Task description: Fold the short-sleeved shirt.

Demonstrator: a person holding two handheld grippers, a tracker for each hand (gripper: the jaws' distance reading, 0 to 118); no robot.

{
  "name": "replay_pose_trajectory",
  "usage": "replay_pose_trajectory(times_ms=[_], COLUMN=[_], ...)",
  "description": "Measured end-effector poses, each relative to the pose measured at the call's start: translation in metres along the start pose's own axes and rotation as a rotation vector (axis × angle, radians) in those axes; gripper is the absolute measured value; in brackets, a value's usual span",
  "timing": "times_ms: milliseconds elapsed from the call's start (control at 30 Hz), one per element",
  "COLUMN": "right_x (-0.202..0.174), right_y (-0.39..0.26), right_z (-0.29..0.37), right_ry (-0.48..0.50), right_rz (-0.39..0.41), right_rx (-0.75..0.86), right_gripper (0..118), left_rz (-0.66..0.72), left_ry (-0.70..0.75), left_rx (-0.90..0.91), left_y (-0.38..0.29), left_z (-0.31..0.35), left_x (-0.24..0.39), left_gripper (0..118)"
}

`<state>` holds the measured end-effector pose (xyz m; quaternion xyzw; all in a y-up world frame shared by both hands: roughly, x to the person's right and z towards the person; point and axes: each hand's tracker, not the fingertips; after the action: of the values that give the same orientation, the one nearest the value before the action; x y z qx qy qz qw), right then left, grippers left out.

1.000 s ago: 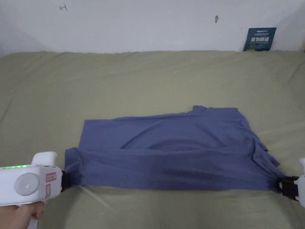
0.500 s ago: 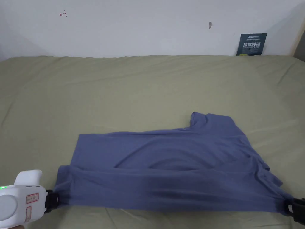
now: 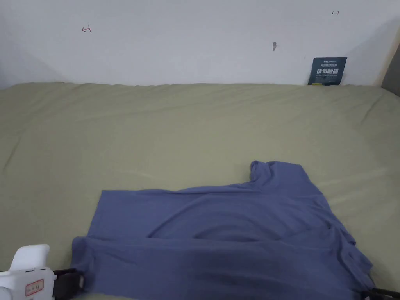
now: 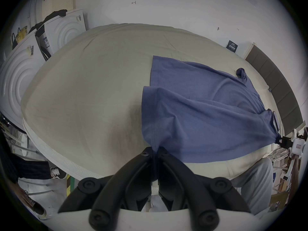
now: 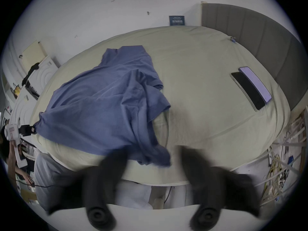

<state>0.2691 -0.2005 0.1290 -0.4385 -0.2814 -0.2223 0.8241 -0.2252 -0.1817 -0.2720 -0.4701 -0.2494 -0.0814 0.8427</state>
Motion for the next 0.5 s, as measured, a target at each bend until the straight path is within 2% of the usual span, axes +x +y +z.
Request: replay_pose_trajectory(times_ms=[33,67,100,233,400,433,467,500], right_x=[0.000,-0.001,-0.004,-0.025,-0.056,-0.064,-0.071,-0.077], right_y=[-0.001,-0.001,0.000,0.020,0.055,0.064,0.072,0.078], right_z=[0.001,0.008,0.011,0.020,0.029,0.029,0.028,0.027], right_ry=[0.005,-0.021,0.012,0.026,0.066,0.063,0.055,0.047], right_rz=[0.000,-0.013,-0.018,0.017,0.075,0.095,0.115,0.120], right_rx=[0.001,0.059,0.052,0.062,0.193,0.222,0.238,0.248], right_gripper=[118,118,118,118,117,114,106,78], left_rz=[-0.020,0.013,-0.019,-0.097,-0.194,-0.204,-0.178,-0.131], left_ry=[0.049,0.038,0.087,0.072,0.069,0.070,0.088,0.049], left_rx=[-0.028,-0.027,-0.015,0.052,0.210,0.166,0.095,0.131], left_y=[-0.001,-0.004,-0.005,0.006,0.043,0.051,0.058,0.061], left_z=[-0.004,0.003,0.010,-0.001,0.015,0.017,0.013,0.010], left_x=[0.001,0.001,-0.001,0.002,0.027,0.039,0.043,0.041], left_gripper=[114,112,113,113,118,118,113,93])
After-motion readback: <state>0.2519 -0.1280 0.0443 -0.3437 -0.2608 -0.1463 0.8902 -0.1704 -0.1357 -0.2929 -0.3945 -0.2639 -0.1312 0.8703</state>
